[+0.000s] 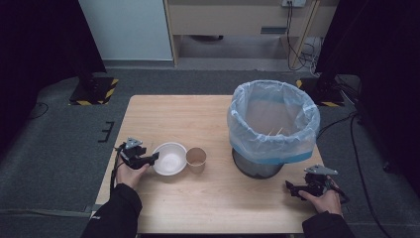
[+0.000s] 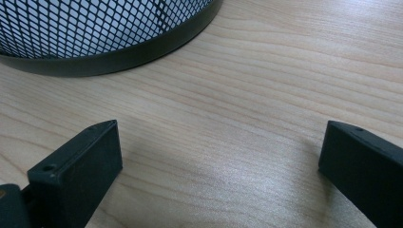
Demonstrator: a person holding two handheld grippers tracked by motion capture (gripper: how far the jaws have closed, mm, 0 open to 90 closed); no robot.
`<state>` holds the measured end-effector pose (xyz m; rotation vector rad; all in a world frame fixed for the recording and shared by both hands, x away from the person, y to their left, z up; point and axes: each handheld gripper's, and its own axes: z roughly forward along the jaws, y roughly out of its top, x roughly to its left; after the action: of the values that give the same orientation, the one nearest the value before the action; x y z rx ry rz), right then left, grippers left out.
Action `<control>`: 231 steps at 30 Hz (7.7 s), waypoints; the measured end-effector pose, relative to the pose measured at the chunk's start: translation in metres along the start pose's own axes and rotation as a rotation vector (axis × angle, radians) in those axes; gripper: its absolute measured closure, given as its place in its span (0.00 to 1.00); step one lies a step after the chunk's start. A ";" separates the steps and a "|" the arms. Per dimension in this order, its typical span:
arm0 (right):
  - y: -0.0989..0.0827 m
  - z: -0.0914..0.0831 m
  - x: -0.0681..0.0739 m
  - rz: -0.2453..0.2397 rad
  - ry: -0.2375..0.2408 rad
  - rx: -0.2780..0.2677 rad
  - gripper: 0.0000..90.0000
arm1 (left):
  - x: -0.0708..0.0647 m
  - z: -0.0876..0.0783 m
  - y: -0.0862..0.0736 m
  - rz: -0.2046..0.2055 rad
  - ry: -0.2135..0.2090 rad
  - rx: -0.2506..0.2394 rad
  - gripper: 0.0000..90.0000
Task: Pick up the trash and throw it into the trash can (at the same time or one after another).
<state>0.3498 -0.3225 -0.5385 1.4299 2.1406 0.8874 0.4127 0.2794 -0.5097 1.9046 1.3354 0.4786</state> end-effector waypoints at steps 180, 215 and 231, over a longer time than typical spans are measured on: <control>0.000 0.000 0.000 -0.001 0.001 0.000 0.01 | -0.195 -0.136 0.222 0.147 -0.349 -0.780 0.92; 0.000 0.000 0.000 -0.005 0.002 -0.007 0.01 | -0.273 -0.057 0.242 0.210 -0.399 -0.662 0.92; 0.000 0.000 0.000 -0.009 0.006 -0.006 0.01 | -0.265 -0.050 0.238 0.213 -0.467 -0.611 0.72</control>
<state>0.3499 -0.3220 -0.5389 1.4156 2.1446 0.8953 0.4285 0.0133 -0.2691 1.5140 0.5939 0.4453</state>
